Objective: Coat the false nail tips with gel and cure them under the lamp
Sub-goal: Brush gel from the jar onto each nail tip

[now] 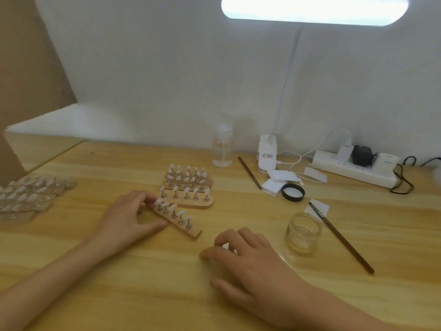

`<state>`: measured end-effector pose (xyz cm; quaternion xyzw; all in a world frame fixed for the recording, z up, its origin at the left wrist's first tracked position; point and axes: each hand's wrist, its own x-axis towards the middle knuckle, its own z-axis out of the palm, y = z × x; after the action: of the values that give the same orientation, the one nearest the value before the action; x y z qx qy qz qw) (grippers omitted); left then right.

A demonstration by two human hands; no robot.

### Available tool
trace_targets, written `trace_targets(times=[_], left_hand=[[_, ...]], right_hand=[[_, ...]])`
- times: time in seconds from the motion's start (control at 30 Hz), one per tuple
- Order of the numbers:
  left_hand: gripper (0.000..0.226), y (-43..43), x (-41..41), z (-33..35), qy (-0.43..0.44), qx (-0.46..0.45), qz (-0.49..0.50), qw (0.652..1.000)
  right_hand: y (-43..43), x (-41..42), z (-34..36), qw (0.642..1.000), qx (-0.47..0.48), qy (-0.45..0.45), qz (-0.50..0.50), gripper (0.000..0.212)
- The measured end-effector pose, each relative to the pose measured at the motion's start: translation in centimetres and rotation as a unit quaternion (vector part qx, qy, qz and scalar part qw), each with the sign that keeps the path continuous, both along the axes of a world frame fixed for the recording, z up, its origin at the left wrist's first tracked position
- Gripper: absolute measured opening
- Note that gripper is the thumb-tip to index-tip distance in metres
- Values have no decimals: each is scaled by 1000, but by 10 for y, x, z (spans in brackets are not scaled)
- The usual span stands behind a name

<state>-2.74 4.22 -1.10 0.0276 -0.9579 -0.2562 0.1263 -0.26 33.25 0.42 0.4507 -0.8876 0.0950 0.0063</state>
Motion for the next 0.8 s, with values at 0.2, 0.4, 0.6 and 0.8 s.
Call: trace_targets(times=[0.2,0.4,0.6,0.8], left_hand=[[33,-1,-12,-6,43,-11,0,999],[32,-4,-19,-12,46,3,7,999],[34,27,6,6,195,-64,-133,970],[79,148,10,7,-17,73,-322,944]], right_hand=[[-35,-28,-3,993,45,87,-65,58],[-21,-18,6,997,3,68,-44,52],[92,6,11,962,-211,165,-55,6],[178,-30,5,932,-134,-30,-334,28]])
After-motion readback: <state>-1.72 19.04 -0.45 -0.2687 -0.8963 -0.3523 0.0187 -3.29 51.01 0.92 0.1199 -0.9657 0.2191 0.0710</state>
